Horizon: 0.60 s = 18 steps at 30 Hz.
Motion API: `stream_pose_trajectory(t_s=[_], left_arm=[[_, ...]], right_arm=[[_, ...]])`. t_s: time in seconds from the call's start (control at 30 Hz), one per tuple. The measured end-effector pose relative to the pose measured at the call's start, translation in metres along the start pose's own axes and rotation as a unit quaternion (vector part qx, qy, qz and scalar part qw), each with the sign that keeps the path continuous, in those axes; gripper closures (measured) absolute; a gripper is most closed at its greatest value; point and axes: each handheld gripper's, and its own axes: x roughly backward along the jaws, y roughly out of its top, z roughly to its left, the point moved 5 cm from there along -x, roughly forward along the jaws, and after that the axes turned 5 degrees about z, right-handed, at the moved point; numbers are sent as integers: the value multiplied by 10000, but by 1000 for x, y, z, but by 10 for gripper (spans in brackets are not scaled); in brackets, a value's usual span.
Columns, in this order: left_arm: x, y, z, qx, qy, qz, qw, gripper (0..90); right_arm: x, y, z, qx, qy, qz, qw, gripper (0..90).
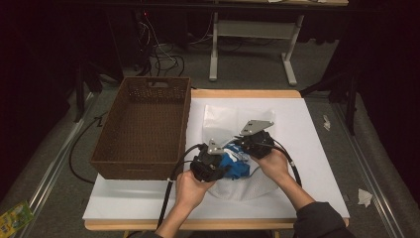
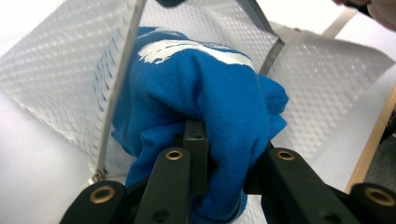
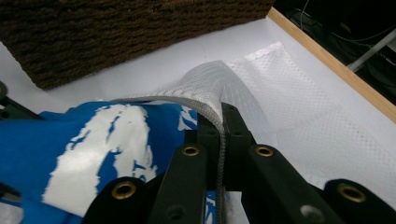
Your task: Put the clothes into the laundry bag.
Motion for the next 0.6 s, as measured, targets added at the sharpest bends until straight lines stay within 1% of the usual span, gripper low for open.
stream_pose_trajectory(t_s=[0.07, 0.17, 0.23, 0.37, 0.43, 0.6], left_arm=[[-1, 2, 0, 13, 44, -28, 10000, 773], [-2, 5, -1, -77, 148, 9, 9999, 773], [-4, 8, -2, -90, 166, 22, 9998, 773], [-8, 14, -2, -65, 220, 7, 9997, 774], [-10, 16, -1, -22, 224, -45, 9997, 774], [-14, 20, 2, -18, 313, -151, 9994, 774]], right_arm=[[1, 1, 1, -11, -1, -16, 10000, 895], [2, 1, 0, 9, 2, -59, 10000, 895], [2, 1, 0, 24, 14, -80, 10000, 895], [4, 2, 0, 7, 16, -116, 9999, 895], [5, 2, -1, -1, 15, -115, 9999, 895], [8, 2, -4, -49, 34, -141, 9999, 895]])
